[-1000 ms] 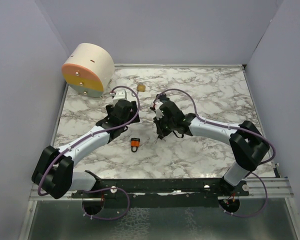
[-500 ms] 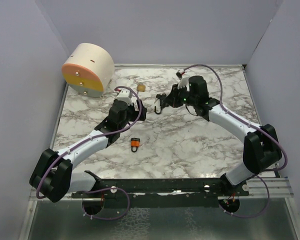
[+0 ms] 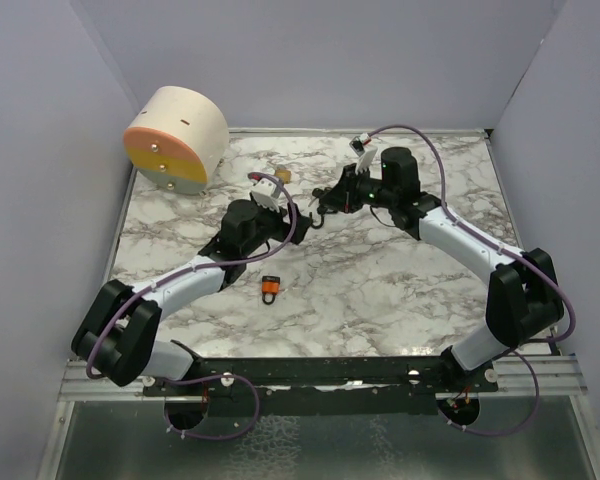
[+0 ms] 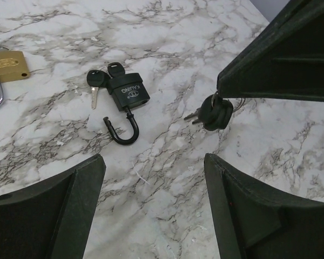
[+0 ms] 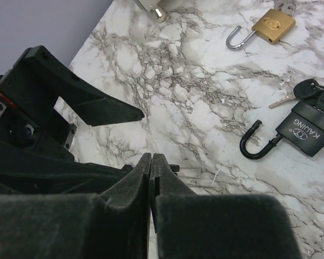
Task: Unlock with the key
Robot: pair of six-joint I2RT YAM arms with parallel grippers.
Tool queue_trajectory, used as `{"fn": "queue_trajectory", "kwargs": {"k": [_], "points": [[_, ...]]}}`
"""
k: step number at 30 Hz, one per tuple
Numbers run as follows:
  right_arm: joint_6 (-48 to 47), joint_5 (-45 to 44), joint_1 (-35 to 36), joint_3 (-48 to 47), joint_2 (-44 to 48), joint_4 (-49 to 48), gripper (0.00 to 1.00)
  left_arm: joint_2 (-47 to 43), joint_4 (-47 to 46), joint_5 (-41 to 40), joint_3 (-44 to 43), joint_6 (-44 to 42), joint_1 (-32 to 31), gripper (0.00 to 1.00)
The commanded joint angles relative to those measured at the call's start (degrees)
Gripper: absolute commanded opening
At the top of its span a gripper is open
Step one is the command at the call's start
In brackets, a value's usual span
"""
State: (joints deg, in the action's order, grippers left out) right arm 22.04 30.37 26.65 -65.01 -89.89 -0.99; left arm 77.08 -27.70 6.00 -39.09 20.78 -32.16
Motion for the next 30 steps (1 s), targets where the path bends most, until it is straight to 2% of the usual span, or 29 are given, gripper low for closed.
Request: {"fn": "queue_trajectory", "kwargs": {"k": [1,8,22,30], "points": [[0.0,2.7,0.2,-1.7,1.8,-0.8,0.01,2.4,-6.4,8.7,-0.8,-3.3,0.2,0.74],[0.7,4.9,-0.2,-1.8,2.4,-1.5,0.01,3.5,-11.1,8.5,1.0,-4.9,0.1,0.72],[3.1,8.7,-1.0,-1.8,2.5,-3.7,0.01,4.5,-20.6,2.6,5.7,-10.2,0.2,0.66],[3.6,9.5,-1.2,-1.8,3.3,-3.8,0.01,6.2,-24.4,4.5,5.9,-11.0,0.2,0.62]]}}
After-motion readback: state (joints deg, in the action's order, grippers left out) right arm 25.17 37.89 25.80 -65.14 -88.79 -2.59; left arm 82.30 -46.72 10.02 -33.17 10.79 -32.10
